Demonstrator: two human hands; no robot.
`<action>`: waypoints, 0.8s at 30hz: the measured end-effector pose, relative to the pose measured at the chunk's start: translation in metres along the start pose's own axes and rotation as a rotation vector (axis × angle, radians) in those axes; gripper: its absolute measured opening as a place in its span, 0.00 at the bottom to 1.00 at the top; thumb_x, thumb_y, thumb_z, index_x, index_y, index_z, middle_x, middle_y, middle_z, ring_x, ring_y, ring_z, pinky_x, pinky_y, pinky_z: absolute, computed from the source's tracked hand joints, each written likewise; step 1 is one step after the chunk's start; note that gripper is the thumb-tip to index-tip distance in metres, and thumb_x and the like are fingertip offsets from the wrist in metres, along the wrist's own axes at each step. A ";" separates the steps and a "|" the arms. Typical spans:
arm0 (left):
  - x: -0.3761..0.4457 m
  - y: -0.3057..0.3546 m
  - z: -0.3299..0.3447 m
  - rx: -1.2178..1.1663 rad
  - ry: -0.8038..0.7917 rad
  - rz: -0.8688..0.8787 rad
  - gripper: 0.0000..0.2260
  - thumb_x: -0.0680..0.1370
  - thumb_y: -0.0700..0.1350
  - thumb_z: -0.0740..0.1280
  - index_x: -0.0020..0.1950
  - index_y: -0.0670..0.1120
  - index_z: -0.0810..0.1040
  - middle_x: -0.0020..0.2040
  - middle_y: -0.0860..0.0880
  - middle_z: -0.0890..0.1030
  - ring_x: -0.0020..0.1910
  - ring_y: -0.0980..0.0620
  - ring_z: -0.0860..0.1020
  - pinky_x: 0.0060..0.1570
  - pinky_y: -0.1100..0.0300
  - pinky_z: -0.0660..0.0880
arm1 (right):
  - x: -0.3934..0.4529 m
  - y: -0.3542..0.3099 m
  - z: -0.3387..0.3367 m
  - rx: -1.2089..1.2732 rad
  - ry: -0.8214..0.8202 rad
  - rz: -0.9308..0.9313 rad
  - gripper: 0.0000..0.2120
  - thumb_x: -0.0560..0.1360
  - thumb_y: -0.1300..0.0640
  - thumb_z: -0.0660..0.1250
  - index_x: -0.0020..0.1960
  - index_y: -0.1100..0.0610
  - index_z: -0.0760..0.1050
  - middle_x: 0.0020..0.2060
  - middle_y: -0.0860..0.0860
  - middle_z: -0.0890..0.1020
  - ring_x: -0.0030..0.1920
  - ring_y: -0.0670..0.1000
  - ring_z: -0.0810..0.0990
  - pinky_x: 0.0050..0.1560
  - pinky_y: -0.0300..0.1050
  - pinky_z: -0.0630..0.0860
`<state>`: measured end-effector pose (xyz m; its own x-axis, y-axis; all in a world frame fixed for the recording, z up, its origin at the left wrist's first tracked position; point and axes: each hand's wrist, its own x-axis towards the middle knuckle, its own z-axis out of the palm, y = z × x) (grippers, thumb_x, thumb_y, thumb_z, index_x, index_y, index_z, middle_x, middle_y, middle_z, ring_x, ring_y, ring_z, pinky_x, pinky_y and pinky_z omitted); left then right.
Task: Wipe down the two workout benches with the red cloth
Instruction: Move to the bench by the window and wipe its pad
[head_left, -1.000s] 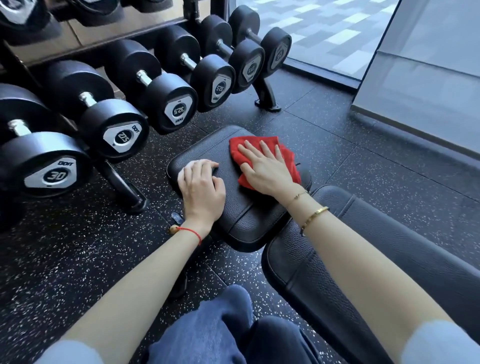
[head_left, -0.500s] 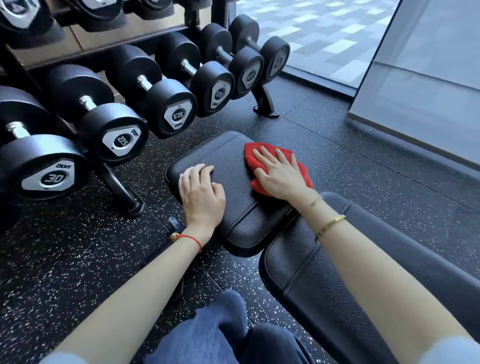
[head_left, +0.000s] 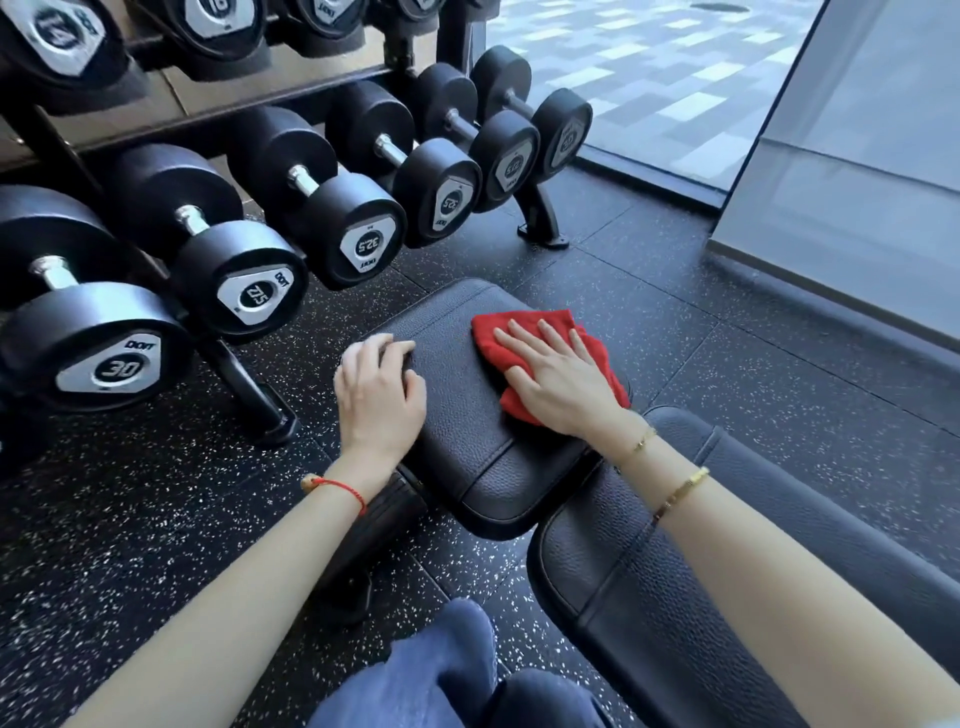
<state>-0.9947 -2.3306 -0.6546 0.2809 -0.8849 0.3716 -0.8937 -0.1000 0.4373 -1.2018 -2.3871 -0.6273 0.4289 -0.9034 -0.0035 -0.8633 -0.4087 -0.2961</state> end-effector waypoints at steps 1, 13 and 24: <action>0.004 -0.007 -0.002 0.007 0.003 -0.001 0.15 0.77 0.42 0.64 0.64 0.45 0.78 0.66 0.45 0.75 0.68 0.43 0.68 0.70 0.48 0.64 | 0.014 -0.003 0.000 0.003 -0.008 0.031 0.25 0.81 0.46 0.50 0.78 0.42 0.53 0.78 0.41 0.54 0.79 0.52 0.48 0.77 0.55 0.39; 0.005 -0.015 -0.003 -0.001 -0.067 0.028 0.17 0.80 0.37 0.60 0.68 0.39 0.73 0.69 0.40 0.72 0.71 0.40 0.66 0.74 0.48 0.60 | 0.015 -0.052 0.023 0.006 -0.020 -0.224 0.25 0.80 0.46 0.51 0.78 0.42 0.55 0.78 0.41 0.57 0.79 0.51 0.49 0.77 0.57 0.40; -0.045 0.028 -0.022 -0.090 -0.081 0.220 0.15 0.78 0.36 0.63 0.65 0.39 0.77 0.66 0.39 0.76 0.68 0.39 0.71 0.72 0.43 0.64 | -0.051 -0.019 -0.001 0.028 -0.038 -0.011 0.25 0.82 0.49 0.50 0.78 0.46 0.56 0.78 0.44 0.56 0.79 0.52 0.48 0.77 0.59 0.40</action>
<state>-1.0248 -2.2841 -0.6411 0.0503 -0.9148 0.4008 -0.8947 0.1371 0.4251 -1.2077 -2.3335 -0.6203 0.4486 -0.8930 -0.0359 -0.8508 -0.4144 -0.3231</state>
